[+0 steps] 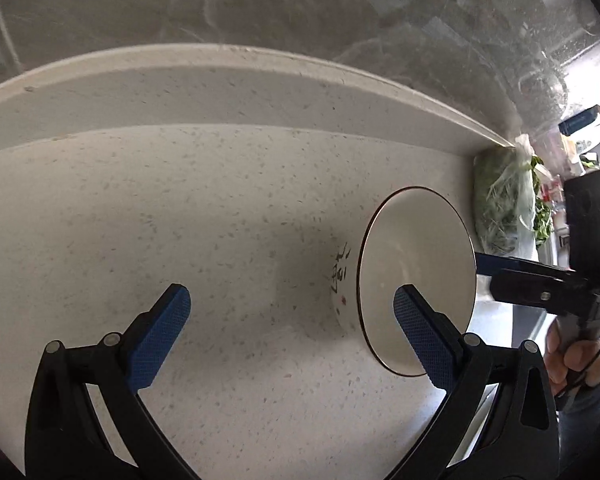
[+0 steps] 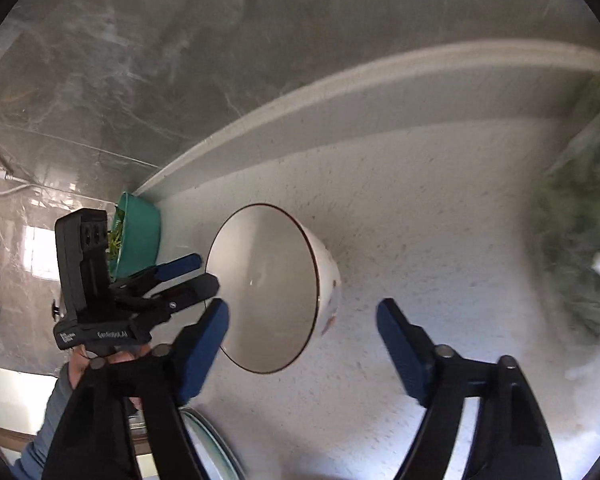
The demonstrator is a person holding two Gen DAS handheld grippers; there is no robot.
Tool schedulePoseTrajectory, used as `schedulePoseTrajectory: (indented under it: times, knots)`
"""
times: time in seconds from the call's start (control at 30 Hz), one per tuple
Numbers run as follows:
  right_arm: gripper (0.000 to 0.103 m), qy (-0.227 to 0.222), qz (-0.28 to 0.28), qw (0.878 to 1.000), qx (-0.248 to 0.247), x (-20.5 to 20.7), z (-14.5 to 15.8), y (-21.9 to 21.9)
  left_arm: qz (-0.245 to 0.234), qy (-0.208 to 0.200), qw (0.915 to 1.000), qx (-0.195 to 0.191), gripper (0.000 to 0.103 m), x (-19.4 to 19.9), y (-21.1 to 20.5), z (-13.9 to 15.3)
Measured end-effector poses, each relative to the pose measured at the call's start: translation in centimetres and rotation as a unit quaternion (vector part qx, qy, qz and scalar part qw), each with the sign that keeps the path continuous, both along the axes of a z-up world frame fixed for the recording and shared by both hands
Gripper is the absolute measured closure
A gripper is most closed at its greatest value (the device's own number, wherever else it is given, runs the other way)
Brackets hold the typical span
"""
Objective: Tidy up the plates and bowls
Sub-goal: 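Move both grippers to the red floral white bowl by the wall, then close both grippers on the rim of the red floral bowl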
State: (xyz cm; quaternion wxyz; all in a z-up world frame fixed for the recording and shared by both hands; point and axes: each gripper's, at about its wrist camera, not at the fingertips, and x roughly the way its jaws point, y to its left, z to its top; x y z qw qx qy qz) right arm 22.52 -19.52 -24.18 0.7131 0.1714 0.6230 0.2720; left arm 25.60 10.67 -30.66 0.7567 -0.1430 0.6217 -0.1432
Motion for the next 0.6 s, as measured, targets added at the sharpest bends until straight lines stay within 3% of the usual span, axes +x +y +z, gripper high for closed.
schedulePoseTrajectory:
  times: [0.03, 0.1, 0.2, 0.43, 0.6]
  knots:
    - [0.030, 0.005, -0.001, 1.000, 0.000, 0.1, -0.5, 0.0, -0.003, 0.000, 1.0000, 0.000, 0.008, 0.0, -0.1, -0.2]
    - [0.032, 0.017, -0.003, 1.000, 0.005, 0.3, -1.1, 0.0, -0.014, 0.004, 0.9999, -0.006, 0.025, -0.1, -0.3, -0.6]
    - [0.033, 0.033, -0.009, 0.999, 0.018, 0.4, -1.8, -0.2, -0.030, 0.007, 0.9994, -0.016, 0.038, -0.7, -0.9, -1.0]
    - [0.035, 0.048, -0.012, 0.998, 0.038, 1.0, -2.9, -0.1, -0.039, 0.012, 0.9972, -0.063, 0.051, -0.7, -1.7, -1.4]
    - [0.046, 0.063, -0.014, 0.997, 0.049, 1.1, -3.9, 0.1, -0.046, 0.018, 0.9955, -0.081, 0.069, -0.6, -2.7, -1.7]
